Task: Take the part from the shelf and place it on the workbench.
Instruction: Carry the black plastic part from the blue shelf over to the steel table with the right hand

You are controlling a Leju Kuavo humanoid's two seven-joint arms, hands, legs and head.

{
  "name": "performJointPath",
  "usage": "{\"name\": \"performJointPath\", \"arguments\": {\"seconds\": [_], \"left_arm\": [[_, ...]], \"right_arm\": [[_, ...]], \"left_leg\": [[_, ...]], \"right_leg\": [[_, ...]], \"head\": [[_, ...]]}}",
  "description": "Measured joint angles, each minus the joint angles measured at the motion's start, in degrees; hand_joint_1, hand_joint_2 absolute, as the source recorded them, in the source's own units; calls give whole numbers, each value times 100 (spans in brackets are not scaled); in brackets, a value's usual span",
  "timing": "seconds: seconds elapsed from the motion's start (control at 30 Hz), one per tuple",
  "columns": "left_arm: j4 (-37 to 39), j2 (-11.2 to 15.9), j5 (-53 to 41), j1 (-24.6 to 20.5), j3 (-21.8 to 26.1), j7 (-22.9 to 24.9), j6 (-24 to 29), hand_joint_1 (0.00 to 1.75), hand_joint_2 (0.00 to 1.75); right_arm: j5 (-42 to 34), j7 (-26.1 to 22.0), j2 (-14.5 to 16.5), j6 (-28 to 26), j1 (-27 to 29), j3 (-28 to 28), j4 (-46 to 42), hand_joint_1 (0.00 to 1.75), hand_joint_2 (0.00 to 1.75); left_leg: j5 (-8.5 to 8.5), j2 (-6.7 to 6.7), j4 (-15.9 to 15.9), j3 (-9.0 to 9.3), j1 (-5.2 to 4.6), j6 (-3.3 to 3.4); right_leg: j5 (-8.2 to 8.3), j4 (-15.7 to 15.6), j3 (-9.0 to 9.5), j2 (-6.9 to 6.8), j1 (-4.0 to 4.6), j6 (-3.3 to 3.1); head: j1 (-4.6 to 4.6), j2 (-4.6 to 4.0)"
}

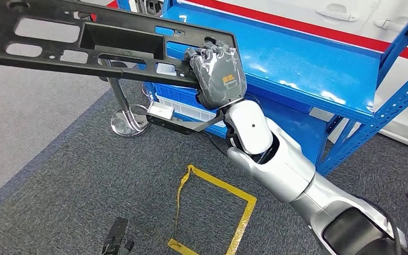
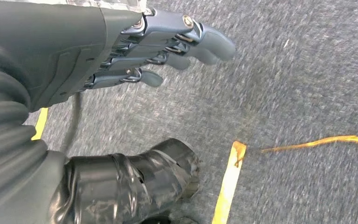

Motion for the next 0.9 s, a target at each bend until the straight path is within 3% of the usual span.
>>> {"name": "performJointPath", "arguments": {"seconds": [0.03,0.1,0.17,0.23,0.27,0.3,0.37,0.43,0.53,0.6,0.67,0.73,0.77,0.8,0.83,0.9], "left_arm": [[0,6,1,17,0,0,1,0,175],[0,11,2,29,0,-1,1,0,175],[0,2,-1,13,0,-2,-1,0,175],[0,-4,-2,1,0,-2,-6,0,175],[0,-6,-2,2,0,-2,-10,0,175],[0,-6,-3,4,0,-3,-14,0,175],[0,-5,-6,-6,0,-8,-16,0,175],[0,-8,-8,-30,0,-21,-19,0,175],[0,0,-1,-28,0,-36,-35,0,175],[0,9,10,-16,0,-45,-71,0,175],[0,12,30,-26,0,-54,-108,0,175],[0,15,47,-37,0,-59,-123,0,175],[0,15,50,-35,0,-62,-126,0,175],[0,15,53,-30,0,-67,-128,0,175],[0,14,54,-23,0,-70,-130,0,175],[0,14,57,-18,0,-73,-128,0,175]], "right_arm": [[1,0,0,3,-2,0,-5,175,175],[1,0,0,9,-6,0,-23,175,175],[2,0,0,13,-10,0,-43,175,175],[16,-1,0,16,-10,2,-52,175,175],[30,-5,0,19,-9,3,-54,175,175],[48,-10,0,21,-8,4,-56,175,175],[80,-20,0,22,-12,5,-77,175,175],[95,-25,0,22,-25,4,-108,175,175],[98,-43,-2,27,-28,6,-137,175,175],[102,-51,-6,32,-20,7,-153,175,175],[105,-58,-12,33,-7,7,-166,175,175],[104,-63,-19,35,30,7,-169,175,175],[104,-63,-22,38,54,7,-169,175,175],[107,-64,-26,42,73,7,-170,175,175],[110,-65,-28,47,83,7,-174,175,175],[125,-76,-28,56,85,7,-191,175,175]], "left_leg": [[-7,26,9,-12,-2,-19],[-161,315,242,-123,-22,-63],[-471,599,864,-408,-16,-121],[-662,671,1442,-676,10,-150],[-622,681,1478,-686,14,-153],[-493,700,1297,-585,16,-149],[-180,873,522,-157,-17,-124],[-53,1018,-5,119,-85,-58],[-43,906,-108,151,-118,52],[-7,811,-191,210,-93,148],[12,712,-226,242,-83,225],[12,580,-215,240,-85,246],[9,500,-203,240,-83,243],[2,415,-181,239,-78,235],[-15,330,-147,237,-69,218],[-64,176,-40,180,-51,165]], "right_leg": [[12,-18,12,-53,-10,-22],[29,-53,36,-163,-17,-61],[30,-66,45,-293,10,-83],[21,-66,45,-449,33,-95],[15,-66,46,-522,39,-97],[8,-66,49,-589,44,-96],[-10,-69,65,-708,58,-79],[-24,-78,77,-802,82,-49],[-49,-99,106,-908,79,23],[-194,88,51,-746,63,58],[-512,704,-220,-474,59,51],[-736,1365,-558,-372,60,48],[-699,1458,-623,-360,56,54],[-558,1336,-586,-350,49,58],[-341,1014,-450,-310,33,63],[-47,340,-158,-22,-26,76]], "head": [[-2,0],[-35,0],[-65,0],[-65,0],[-67,0],[-67,0],[-67,0],[-62,0],[-61,0],[-49,0],[-34,0],[-32,0],[-34,0],[-33,0],[-32,0],[-39,0]]}}
